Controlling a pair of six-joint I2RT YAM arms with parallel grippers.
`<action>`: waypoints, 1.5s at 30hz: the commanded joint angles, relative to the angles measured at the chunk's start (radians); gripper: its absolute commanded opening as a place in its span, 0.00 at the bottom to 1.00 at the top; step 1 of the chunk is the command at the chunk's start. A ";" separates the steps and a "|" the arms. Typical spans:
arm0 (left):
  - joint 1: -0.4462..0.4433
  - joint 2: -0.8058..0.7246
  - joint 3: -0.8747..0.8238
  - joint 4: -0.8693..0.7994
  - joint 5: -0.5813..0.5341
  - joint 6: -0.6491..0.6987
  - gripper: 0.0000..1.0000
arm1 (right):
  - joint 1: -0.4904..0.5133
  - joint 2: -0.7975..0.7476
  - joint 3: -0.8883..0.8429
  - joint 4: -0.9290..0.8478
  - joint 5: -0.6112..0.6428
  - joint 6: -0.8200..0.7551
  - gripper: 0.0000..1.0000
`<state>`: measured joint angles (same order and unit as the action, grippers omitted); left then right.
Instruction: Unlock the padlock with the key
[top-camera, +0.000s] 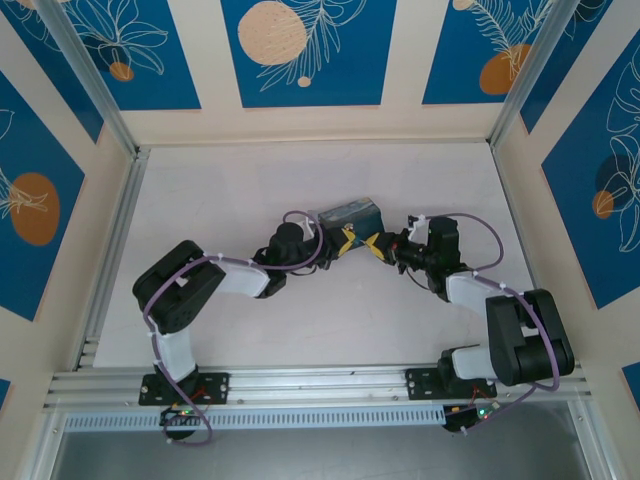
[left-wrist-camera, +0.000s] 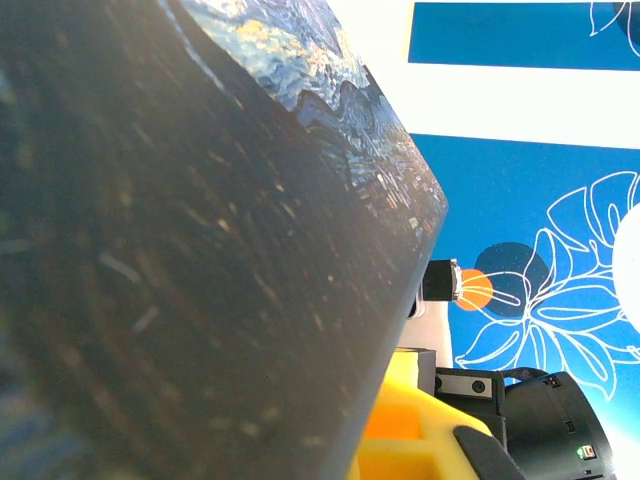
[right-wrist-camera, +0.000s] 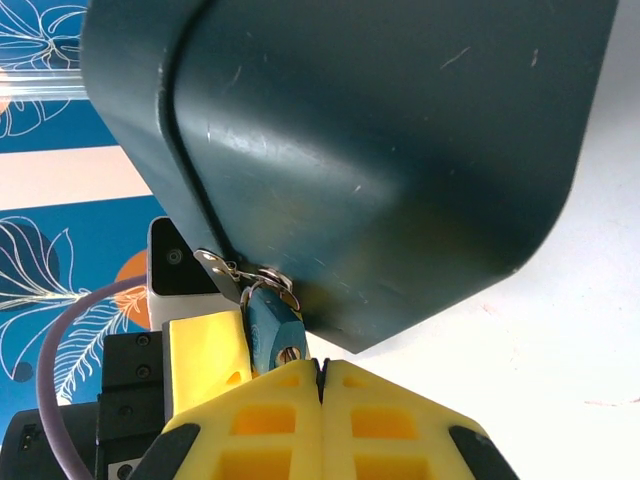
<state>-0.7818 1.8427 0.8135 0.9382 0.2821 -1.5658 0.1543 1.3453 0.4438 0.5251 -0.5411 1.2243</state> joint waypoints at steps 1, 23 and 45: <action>-0.020 -0.042 0.033 0.053 0.028 -0.014 0.00 | 0.014 0.025 0.024 0.043 0.017 -0.035 0.00; -0.039 -0.078 0.033 -0.034 0.002 -0.085 0.00 | 0.051 -0.023 0.018 0.035 0.100 -0.220 0.00; -0.043 -0.036 0.054 -0.056 0.068 -0.080 0.00 | 0.089 0.054 0.152 -0.029 0.082 -0.328 0.00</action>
<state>-0.7872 1.8080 0.8185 0.8551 0.2131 -1.6440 0.2142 1.3888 0.5343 0.4706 -0.4313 0.9710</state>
